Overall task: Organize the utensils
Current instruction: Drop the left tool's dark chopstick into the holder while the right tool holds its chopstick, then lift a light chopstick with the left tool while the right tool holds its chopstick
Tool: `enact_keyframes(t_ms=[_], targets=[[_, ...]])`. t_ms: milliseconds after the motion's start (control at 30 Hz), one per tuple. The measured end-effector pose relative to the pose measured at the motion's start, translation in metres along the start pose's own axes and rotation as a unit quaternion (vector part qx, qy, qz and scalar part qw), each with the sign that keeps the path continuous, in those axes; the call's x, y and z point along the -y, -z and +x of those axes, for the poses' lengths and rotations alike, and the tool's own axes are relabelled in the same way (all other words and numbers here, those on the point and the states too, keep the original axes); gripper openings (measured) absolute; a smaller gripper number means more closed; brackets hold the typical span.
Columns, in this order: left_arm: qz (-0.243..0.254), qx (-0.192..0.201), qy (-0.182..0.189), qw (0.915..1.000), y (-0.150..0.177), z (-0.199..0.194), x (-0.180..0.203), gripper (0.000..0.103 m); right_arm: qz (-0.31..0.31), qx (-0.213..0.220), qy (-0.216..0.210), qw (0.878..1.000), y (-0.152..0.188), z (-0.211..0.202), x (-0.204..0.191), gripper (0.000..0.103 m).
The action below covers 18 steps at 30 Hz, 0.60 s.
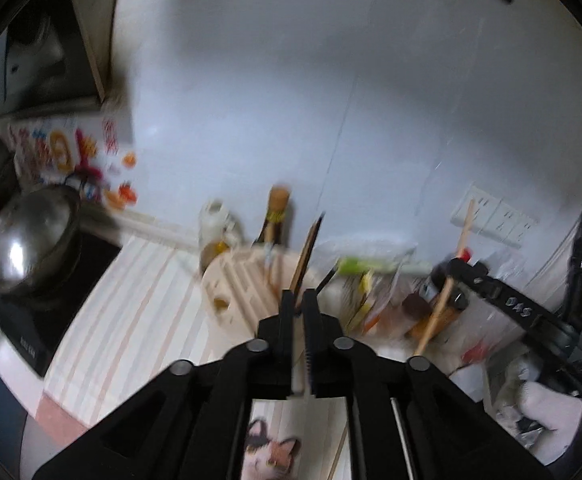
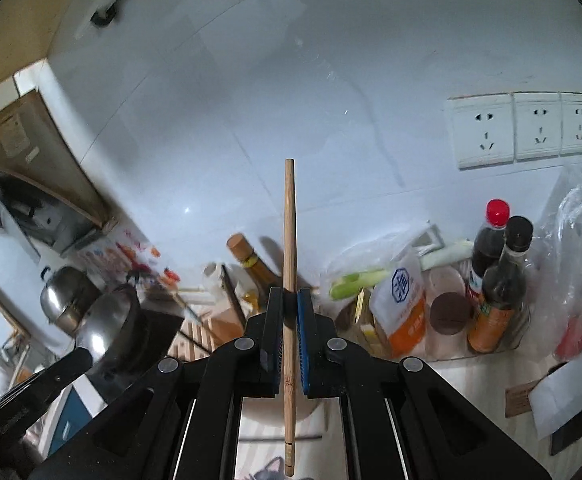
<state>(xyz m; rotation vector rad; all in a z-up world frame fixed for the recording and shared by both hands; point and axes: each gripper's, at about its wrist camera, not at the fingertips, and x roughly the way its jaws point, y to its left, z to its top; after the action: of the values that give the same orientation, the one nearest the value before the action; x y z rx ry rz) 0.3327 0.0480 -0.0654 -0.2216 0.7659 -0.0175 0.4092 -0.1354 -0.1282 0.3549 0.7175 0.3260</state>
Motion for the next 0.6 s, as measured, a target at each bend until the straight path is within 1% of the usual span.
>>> enact_keyframes(t_ms=[33,67,100,133,200,233,300,333,400,467,500,533,600], targets=[[0.0,-0.015,-0.012,0.9998,0.009,0.008,-0.003,0.018,-0.003,-0.014,0.004,1.0,0.007,0.002,0.003,0.007],[0.001,-0.03,-0.021,0.9993,0.021,0.017,-0.005,0.04,-0.003,-0.024,0.007,1.0,0.014,0.004,0.006,0.007],[0.003,-0.045,-0.024,0.9987,0.034,0.026,-0.006,0.055,-0.001,-0.046,0.016,0.999,0.026,0.007,0.015,0.007],[0.005,-0.059,-0.02,0.998,0.045,0.034,-0.006,0.056,0.002,-0.067,0.027,0.997,0.039,0.01,0.025,0.007],[0.016,-0.108,-0.016,0.9939,0.072,0.061,0.0,0.056,0.013,-0.104,0.05,0.993,0.062,0.014,0.047,0.007],[0.031,-0.146,-0.005,0.9887,0.092,0.083,0.009,0.056,0.021,-0.139,0.073,0.987,0.081,0.02,0.066,0.007],[0.056,-0.197,0.004,0.9788,0.119,0.111,0.027,0.056,0.043,-0.186,0.103,0.976,0.11,0.026,0.099,0.007],[0.079,-0.231,0.014,0.9695,0.141,0.131,0.042,0.056,0.049,-0.204,0.116,0.971,0.122,0.029,0.111,0.007],[0.118,-0.277,0.017,0.9536,0.173,0.159,0.066,0.056,0.066,-0.245,0.15,0.955,0.153,0.031,0.145,0.007],[0.146,-0.305,0.015,0.941,0.199,0.178,0.084,0.055,0.079,-0.271,0.172,0.944,0.174,0.029,0.169,0.007],[0.162,-0.322,0.02,0.9328,0.214,0.188,0.095,0.055,0.084,-0.279,0.18,0.94,0.182,0.027,0.179,0.007],[0.172,-0.332,0.02,0.9271,0.224,0.196,0.103,0.055,0.087,-0.284,0.187,0.936,0.188,0.025,0.186,0.007],[0.19,-0.346,0.019,0.9187,0.236,0.205,0.114,0.054,0.097,-0.289,0.198,0.932,0.198,0.02,0.199,0.007]])
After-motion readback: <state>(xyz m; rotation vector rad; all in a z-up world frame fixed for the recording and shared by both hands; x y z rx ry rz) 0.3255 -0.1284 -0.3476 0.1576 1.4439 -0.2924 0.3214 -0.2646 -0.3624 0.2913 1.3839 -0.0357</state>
